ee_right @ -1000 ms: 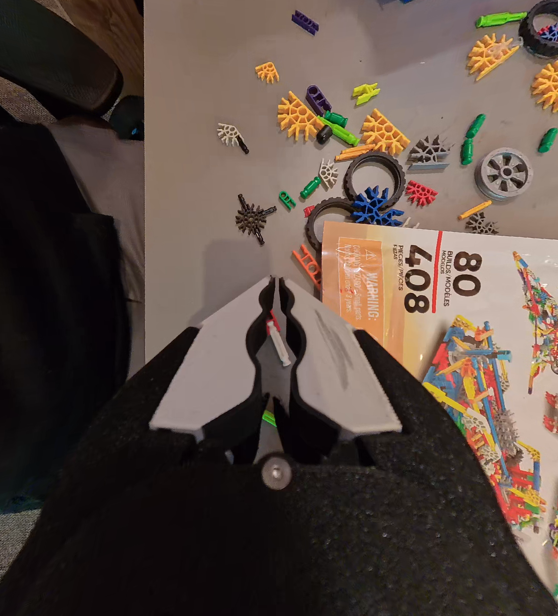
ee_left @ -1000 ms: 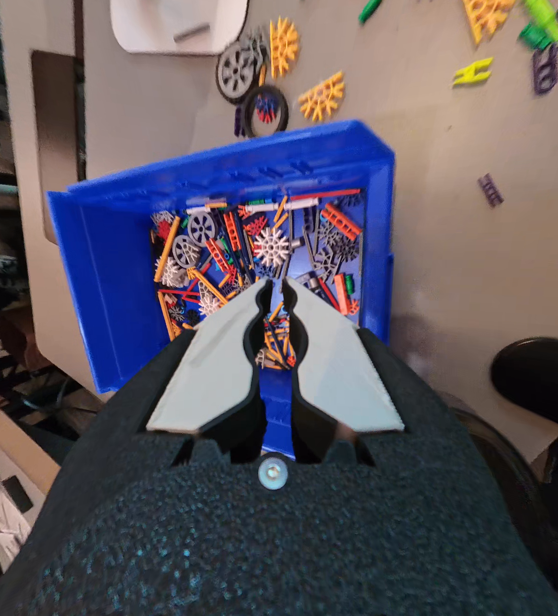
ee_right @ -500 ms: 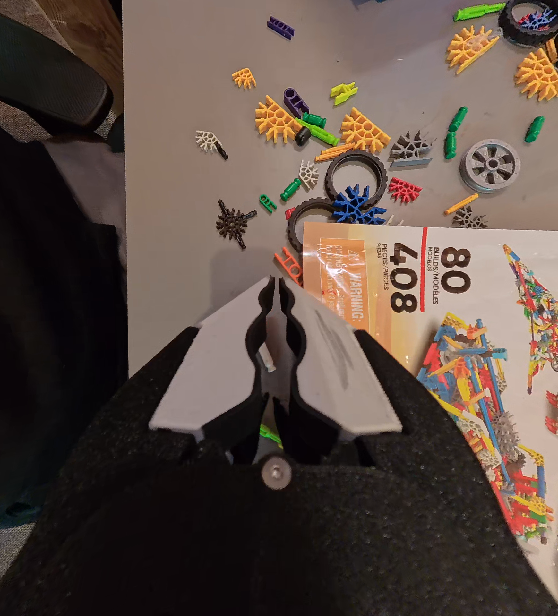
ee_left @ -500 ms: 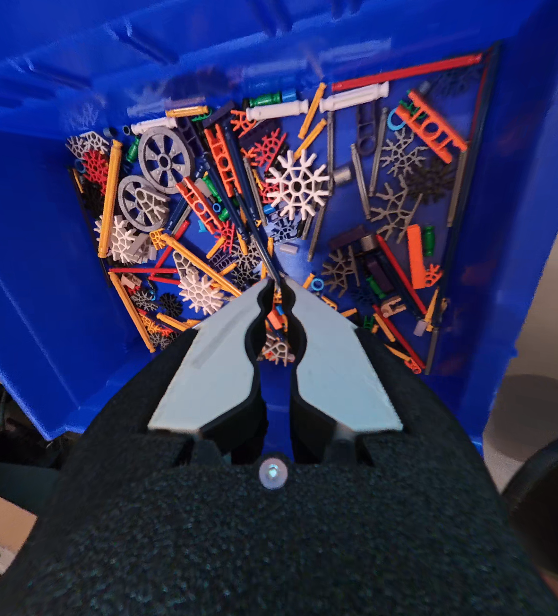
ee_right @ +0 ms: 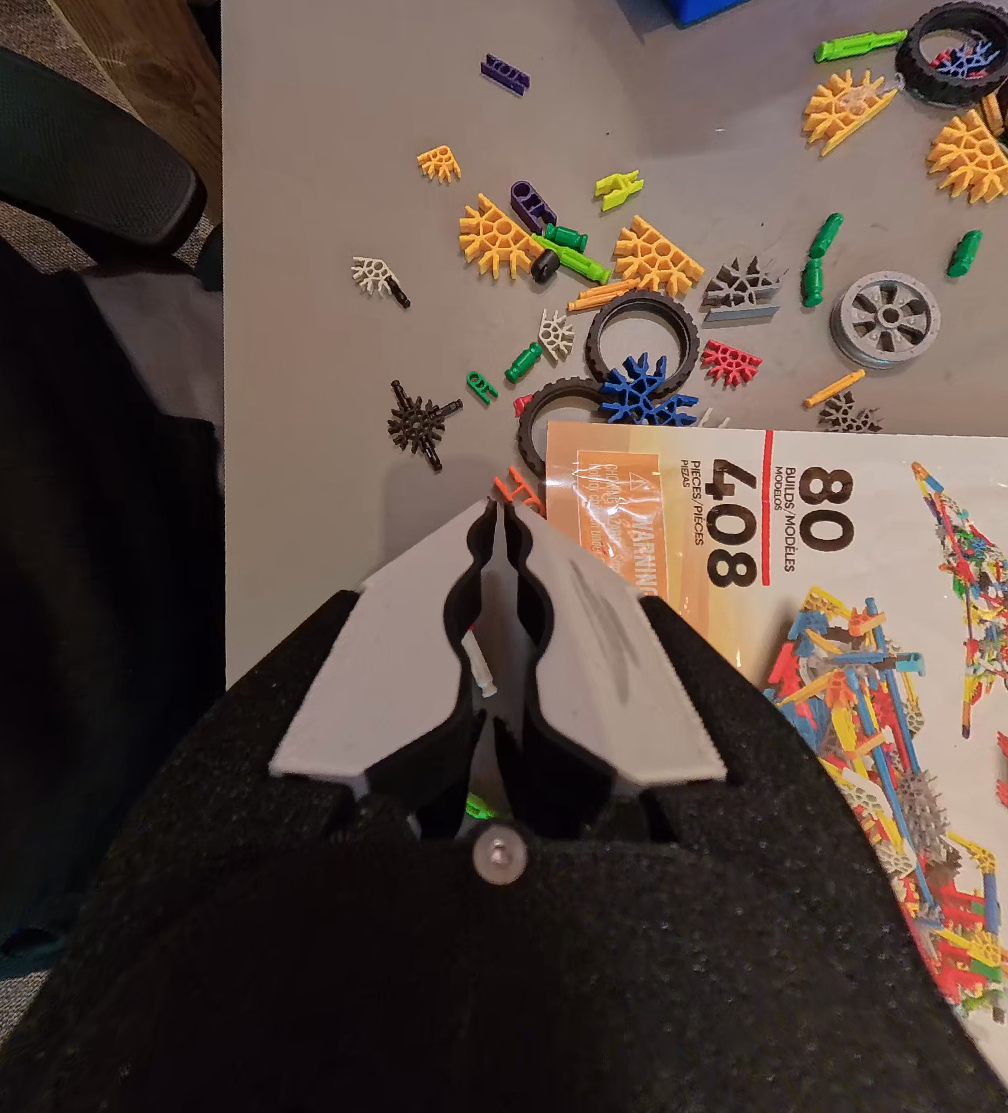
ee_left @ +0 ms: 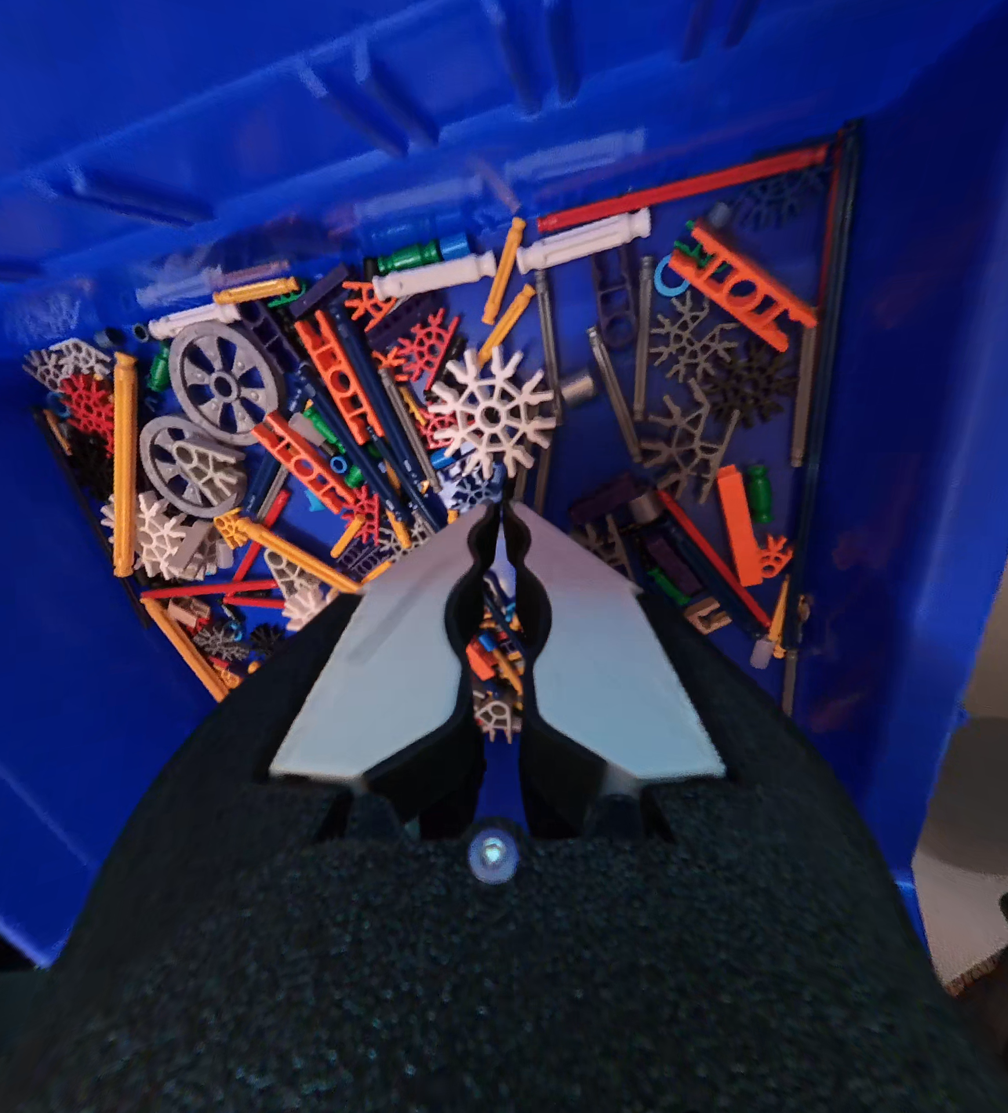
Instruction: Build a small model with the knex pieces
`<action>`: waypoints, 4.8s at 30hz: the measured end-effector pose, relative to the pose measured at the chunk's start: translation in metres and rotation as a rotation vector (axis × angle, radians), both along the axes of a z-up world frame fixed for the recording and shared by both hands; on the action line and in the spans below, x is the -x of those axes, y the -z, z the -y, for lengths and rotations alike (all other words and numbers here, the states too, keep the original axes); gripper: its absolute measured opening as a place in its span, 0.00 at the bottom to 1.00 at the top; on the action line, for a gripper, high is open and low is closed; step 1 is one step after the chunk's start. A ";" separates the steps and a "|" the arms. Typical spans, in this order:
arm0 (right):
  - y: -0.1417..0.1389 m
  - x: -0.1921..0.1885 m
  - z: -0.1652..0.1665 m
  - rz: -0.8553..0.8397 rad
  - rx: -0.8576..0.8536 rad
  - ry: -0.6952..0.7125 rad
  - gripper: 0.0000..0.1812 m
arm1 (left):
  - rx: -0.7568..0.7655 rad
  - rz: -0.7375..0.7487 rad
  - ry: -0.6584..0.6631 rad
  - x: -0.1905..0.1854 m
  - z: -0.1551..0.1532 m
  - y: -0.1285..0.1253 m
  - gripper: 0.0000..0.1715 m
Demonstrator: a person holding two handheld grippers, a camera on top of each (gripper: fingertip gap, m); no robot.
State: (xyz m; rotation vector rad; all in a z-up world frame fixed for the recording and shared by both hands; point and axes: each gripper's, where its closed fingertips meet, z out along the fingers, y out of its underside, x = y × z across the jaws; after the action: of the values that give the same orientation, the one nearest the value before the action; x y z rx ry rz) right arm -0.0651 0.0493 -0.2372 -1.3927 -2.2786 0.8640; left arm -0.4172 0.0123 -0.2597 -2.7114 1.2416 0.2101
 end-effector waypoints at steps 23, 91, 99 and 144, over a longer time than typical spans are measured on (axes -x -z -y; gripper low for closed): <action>-0.002 -0.007 -0.005 -0.029 0.010 0.014 0.01 | 0.011 0.075 -0.025 -0.006 0.005 0.001 0.00; -0.006 -0.014 -0.007 -0.069 0.011 0.014 0.01 | -0.002 0.036 -0.115 0.002 0.002 0.006 0.01; -0.005 -0.016 -0.007 -0.069 0.010 0.016 0.01 | -0.028 0.006 -0.121 0.004 -0.001 0.006 0.02; -0.006 -0.022 -0.012 -0.094 0.017 0.014 0.01 | 0.072 -0.037 -0.162 0.015 0.018 -0.001 0.00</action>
State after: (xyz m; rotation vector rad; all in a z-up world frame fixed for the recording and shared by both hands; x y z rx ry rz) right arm -0.0434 0.0610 -0.2310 -1.3442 -2.1933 0.9260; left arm -0.4325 -0.0052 -0.2585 -2.8844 1.0577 0.2400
